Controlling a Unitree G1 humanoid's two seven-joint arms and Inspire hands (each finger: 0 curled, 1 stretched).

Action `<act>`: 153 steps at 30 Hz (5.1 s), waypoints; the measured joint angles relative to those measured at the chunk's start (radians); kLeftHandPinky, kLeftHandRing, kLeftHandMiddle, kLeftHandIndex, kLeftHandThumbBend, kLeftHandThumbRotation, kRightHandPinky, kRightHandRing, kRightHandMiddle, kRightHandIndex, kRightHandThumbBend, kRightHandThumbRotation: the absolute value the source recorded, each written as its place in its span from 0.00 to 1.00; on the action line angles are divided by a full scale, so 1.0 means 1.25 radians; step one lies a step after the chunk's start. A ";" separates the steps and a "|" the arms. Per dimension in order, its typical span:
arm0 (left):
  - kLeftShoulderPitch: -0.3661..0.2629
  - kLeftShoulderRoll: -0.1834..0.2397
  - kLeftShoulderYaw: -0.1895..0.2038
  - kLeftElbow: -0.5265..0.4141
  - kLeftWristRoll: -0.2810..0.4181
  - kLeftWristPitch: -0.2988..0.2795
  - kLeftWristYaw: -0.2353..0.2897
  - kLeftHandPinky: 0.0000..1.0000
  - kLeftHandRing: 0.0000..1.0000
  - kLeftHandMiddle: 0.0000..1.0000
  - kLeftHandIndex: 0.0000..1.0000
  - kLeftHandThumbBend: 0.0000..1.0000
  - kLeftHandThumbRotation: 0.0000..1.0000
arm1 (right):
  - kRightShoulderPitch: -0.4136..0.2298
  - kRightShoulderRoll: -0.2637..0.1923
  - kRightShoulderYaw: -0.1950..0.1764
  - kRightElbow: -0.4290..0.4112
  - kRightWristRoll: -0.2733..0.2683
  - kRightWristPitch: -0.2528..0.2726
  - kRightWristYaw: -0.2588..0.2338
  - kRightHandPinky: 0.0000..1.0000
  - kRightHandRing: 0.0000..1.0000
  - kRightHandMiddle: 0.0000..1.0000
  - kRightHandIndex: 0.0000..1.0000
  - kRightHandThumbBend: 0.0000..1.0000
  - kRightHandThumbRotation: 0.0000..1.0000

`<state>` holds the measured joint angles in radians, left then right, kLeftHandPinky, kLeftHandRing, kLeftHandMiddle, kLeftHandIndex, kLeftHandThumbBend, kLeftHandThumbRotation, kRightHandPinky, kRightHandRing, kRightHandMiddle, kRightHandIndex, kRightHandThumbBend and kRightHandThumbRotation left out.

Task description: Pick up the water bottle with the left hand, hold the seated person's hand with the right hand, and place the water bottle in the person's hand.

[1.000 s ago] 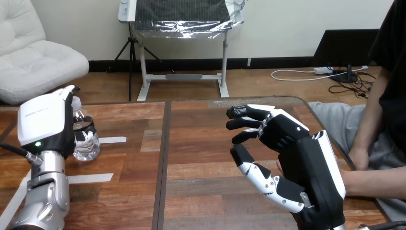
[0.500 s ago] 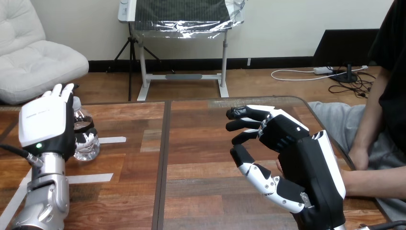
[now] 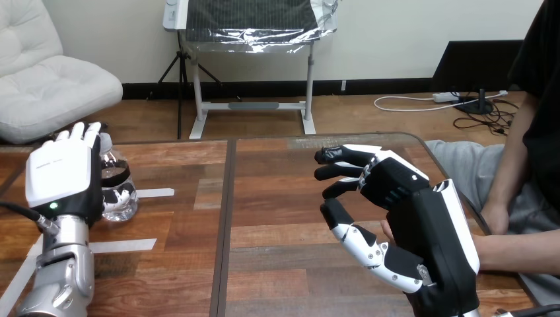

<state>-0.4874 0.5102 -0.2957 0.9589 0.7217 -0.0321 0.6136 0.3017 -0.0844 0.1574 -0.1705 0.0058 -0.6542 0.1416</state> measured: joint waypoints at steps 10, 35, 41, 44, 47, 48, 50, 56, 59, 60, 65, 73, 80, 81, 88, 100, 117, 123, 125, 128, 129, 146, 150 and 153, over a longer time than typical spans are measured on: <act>-0.015 0.000 -0.006 0.013 0.000 -0.006 -0.002 0.85 0.90 0.91 0.88 0.60 0.24 | 0.000 0.000 -0.001 0.000 -0.002 0.000 0.000 0.53 0.65 0.71 0.65 0.45 0.00; -0.076 0.000 -0.040 0.083 0.003 -0.012 -0.032 0.80 0.88 0.90 0.87 0.60 0.26 | 0.000 0.000 -0.003 0.000 -0.009 0.000 0.003 0.51 0.63 0.69 0.65 0.47 0.00; -0.103 0.000 -0.049 0.122 0.002 -0.012 -0.053 0.77 0.87 0.89 0.86 0.59 0.28 | 0.000 0.000 -0.003 0.000 -0.009 0.000 0.003 0.51 0.63 0.69 0.65 0.47 0.00; -0.107 0.000 -0.051 0.130 0.002 -0.013 -0.055 0.76 0.86 0.89 0.86 0.59 0.27 | 0.000 0.000 -0.004 0.000 -0.010 0.000 0.003 0.50 0.63 0.69 0.65 0.47 0.00; -0.114 0.000 -0.056 0.143 0.000 -0.014 -0.058 0.74 0.85 0.88 0.85 0.59 0.25 | 0.001 -0.001 -0.004 -0.002 -0.009 0.001 0.003 0.50 0.63 0.69 0.65 0.48 0.00; -0.116 -0.001 -0.057 0.145 -0.001 -0.014 -0.059 0.74 0.85 0.88 0.85 0.59 0.24 | 0.001 -0.001 -0.005 -0.002 -0.009 0.001 0.003 0.50 0.63 0.69 0.65 0.48 0.00; -0.119 -0.001 -0.057 0.148 -0.003 -0.015 -0.061 0.72 0.83 0.86 0.83 0.59 0.21 | 0.002 -0.001 -0.005 -0.004 -0.008 0.002 0.003 0.50 0.63 0.69 0.65 0.48 0.00; -0.129 -0.001 -0.057 0.152 -0.009 -0.014 -0.069 0.67 0.78 0.83 0.80 0.59 0.16 | 0.006 -0.001 -0.006 -0.009 -0.008 0.008 0.003 0.51 0.63 0.69 0.65 0.48 0.00; -0.135 -0.001 -0.057 0.153 -0.012 -0.014 -0.073 0.64 0.74 0.79 0.77 0.59 0.11 | 0.008 -0.002 -0.006 -0.013 -0.007 0.011 0.004 0.51 0.64 0.69 0.65 0.48 0.00; -0.137 0.000 -0.057 0.153 -0.014 -0.014 -0.075 0.63 0.74 0.78 0.76 0.59 0.10 | 0.009 -0.002 -0.006 -0.014 -0.006 0.012 0.004 0.51 0.64 0.70 0.65 0.48 0.00; -0.148 0.000 -0.054 0.153 -0.027 -0.017 -0.080 0.58 0.68 0.73 0.72 0.60 0.05 | 0.010 -0.002 -0.006 -0.017 -0.005 0.012 0.005 0.51 0.64 0.70 0.65 0.48 0.00; -0.167 -0.002 -0.047 0.153 -0.051 -0.013 -0.093 0.50 0.59 0.64 0.65 0.65 0.01 | 0.010 -0.001 -0.006 -0.018 -0.004 0.012 0.005 0.52 0.64 0.70 0.65 0.48 0.00; -0.173 -0.004 -0.041 0.153 -0.067 -0.011 -0.099 0.41 0.50 0.57 0.55 0.70 0.00 | 0.010 -0.001 -0.006 -0.018 -0.004 0.013 0.005 0.52 0.64 0.69 0.65 0.48 0.00; -0.172 -0.005 -0.041 0.154 -0.068 -0.011 -0.099 0.40 0.48 0.56 0.54 0.70 0.00 | 0.010 -0.001 -0.006 -0.018 -0.004 0.013 0.005 0.52 0.64 0.69 0.65 0.48 0.00; -0.169 -0.013 -0.039 0.155 -0.074 -0.007 -0.094 0.33 0.43 0.53 0.50 0.72 0.00 | 0.010 -0.001 -0.006 -0.018 -0.004 0.013 0.005 0.52 0.64 0.69 0.65 0.48 0.00; -0.170 -0.014 -0.034 0.155 -0.093 -0.005 -0.086 0.30 0.41 0.52 0.46 0.72 0.00 | 0.010 -0.001 -0.005 -0.018 -0.003 0.013 0.006 0.52 0.64 0.69 0.65 0.47 0.00; -0.167 -0.016 -0.034 0.155 -0.106 -0.007 -0.072 0.29 0.40 0.50 0.43 0.71 0.00 | 0.010 0.001 -0.005 -0.018 -0.003 0.013 0.008 0.51 0.63 0.68 0.64 0.48 0.00; -0.161 -0.015 -0.033 0.154 -0.113 -0.024 -0.062 0.28 0.39 0.48 0.42 0.72 0.00 | 0.010 0.001 -0.005 -0.018 -0.003 0.013 0.008 0.51 0.63 0.68 0.64 0.47 0.00; -0.157 -0.015 -0.032 0.152 -0.114 -0.030 -0.058 0.28 0.38 0.48 0.41 0.73 0.00 | 0.010 0.001 -0.005 -0.018 -0.003 0.013 0.008 0.51 0.63 0.68 0.64 0.47 0.00; -0.150 -0.015 -0.030 0.144 -0.118 -0.041 -0.053 0.27 0.38 0.47 0.41 0.73 0.00 | 0.010 0.001 -0.005 -0.018 -0.003 0.013 0.008 0.51 0.63 0.68 0.64 0.47 0.00; -0.149 -0.015 -0.030 0.142 -0.119 -0.044 -0.052 0.27 0.37 0.46 0.41 0.73 0.00 | 0.010 0.001 -0.005 -0.018 -0.003 0.013 0.008 0.51 0.63 0.68 0.64 0.46 0.00; -0.058 -0.036 0.020 0.004 -0.188 -0.082 -0.074 0.35 0.44 0.52 0.48 0.66 0.00 | 0.009 0.002 -0.005 -0.018 -0.013 0.013 0.008 0.50 0.62 0.68 0.64 0.47 0.00; -0.035 -0.052 0.033 -0.019 -0.203 -0.106 -0.076 0.37 0.46 0.54 0.51 0.65 0.00 | 0.008 0.002 -0.005 -0.018 -0.013 0.013 0.008 0.50 0.62 0.68 0.64 0.47 0.00; -0.022 -0.061 0.036 -0.035 -0.207 -0.122 -0.077 0.40 0.48 0.57 0.54 0.64 0.00 | 0.008 0.002 -0.005 -0.018 -0.013 0.013 0.008 0.50 0.62 0.68 0.64 0.47 0.00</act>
<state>-0.5152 0.4339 -0.2511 0.9156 0.4632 -0.1841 0.5174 0.3119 -0.0814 0.1517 -0.1930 -0.0103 -0.6385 0.1510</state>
